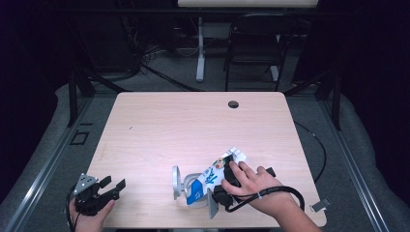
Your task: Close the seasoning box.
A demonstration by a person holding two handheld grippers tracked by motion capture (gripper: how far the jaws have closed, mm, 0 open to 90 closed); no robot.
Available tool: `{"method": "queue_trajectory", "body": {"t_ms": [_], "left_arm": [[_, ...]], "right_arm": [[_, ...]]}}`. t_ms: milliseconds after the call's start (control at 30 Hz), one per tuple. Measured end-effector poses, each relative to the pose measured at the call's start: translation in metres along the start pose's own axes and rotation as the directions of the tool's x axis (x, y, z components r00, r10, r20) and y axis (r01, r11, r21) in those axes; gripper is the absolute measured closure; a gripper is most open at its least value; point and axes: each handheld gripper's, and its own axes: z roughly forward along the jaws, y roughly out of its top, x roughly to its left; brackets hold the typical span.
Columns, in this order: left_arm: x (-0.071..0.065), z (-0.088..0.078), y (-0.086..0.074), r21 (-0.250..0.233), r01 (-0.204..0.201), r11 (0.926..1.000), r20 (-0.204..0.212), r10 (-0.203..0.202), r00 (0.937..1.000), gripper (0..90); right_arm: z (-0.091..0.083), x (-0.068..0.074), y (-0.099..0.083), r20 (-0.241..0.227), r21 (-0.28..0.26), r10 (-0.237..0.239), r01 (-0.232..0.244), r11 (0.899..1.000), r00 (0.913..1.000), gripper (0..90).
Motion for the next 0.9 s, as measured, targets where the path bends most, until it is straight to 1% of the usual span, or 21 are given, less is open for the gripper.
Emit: {"method": "queue_trajectory", "body": {"t_ms": [333,467,767,833,900], "left_arm": [[0.0001,0.0000,0.0000,-0.001,0.001,1.0000,0.000,-0.001,1.0000,39.9],[0.0000,0.0000,0.0000,0.000,0.000,1.0000,0.000,0.000,1.0000,39.9],[0.0006,0.0001,-0.0002,0.000,0.001,1.0000,-0.002,-0.001,1.0000,39.9],[0.0008,0.0000,-0.0002,0.003,0.001,1.0000,-0.002,-0.001,1.0000,39.9],[0.0009,0.0001,-0.0002,0.001,0.002,1.0000,-0.001,-0.002,1.0000,39.9]], "right_arm": [[0.0001,0.0005,0.0002,-0.002,0.002,0.001,-0.001,1.000,1.0000,66.2],[0.0004,0.0005,0.0002,-0.003,-0.007,0.009,-0.009,1.000,1.0000,66.9],[0.0000,0.0008,0.0008,-0.006,-0.006,0.016,-0.016,1.000,0.9999,68.3],[-0.0003,0.0005,0.0008,-0.005,0.001,0.008,-0.008,1.000,1.0000,68.6],[-0.0002,0.0008,0.0007,-0.006,-0.003,0.017,-0.017,1.000,0.9998,68.9]]}}
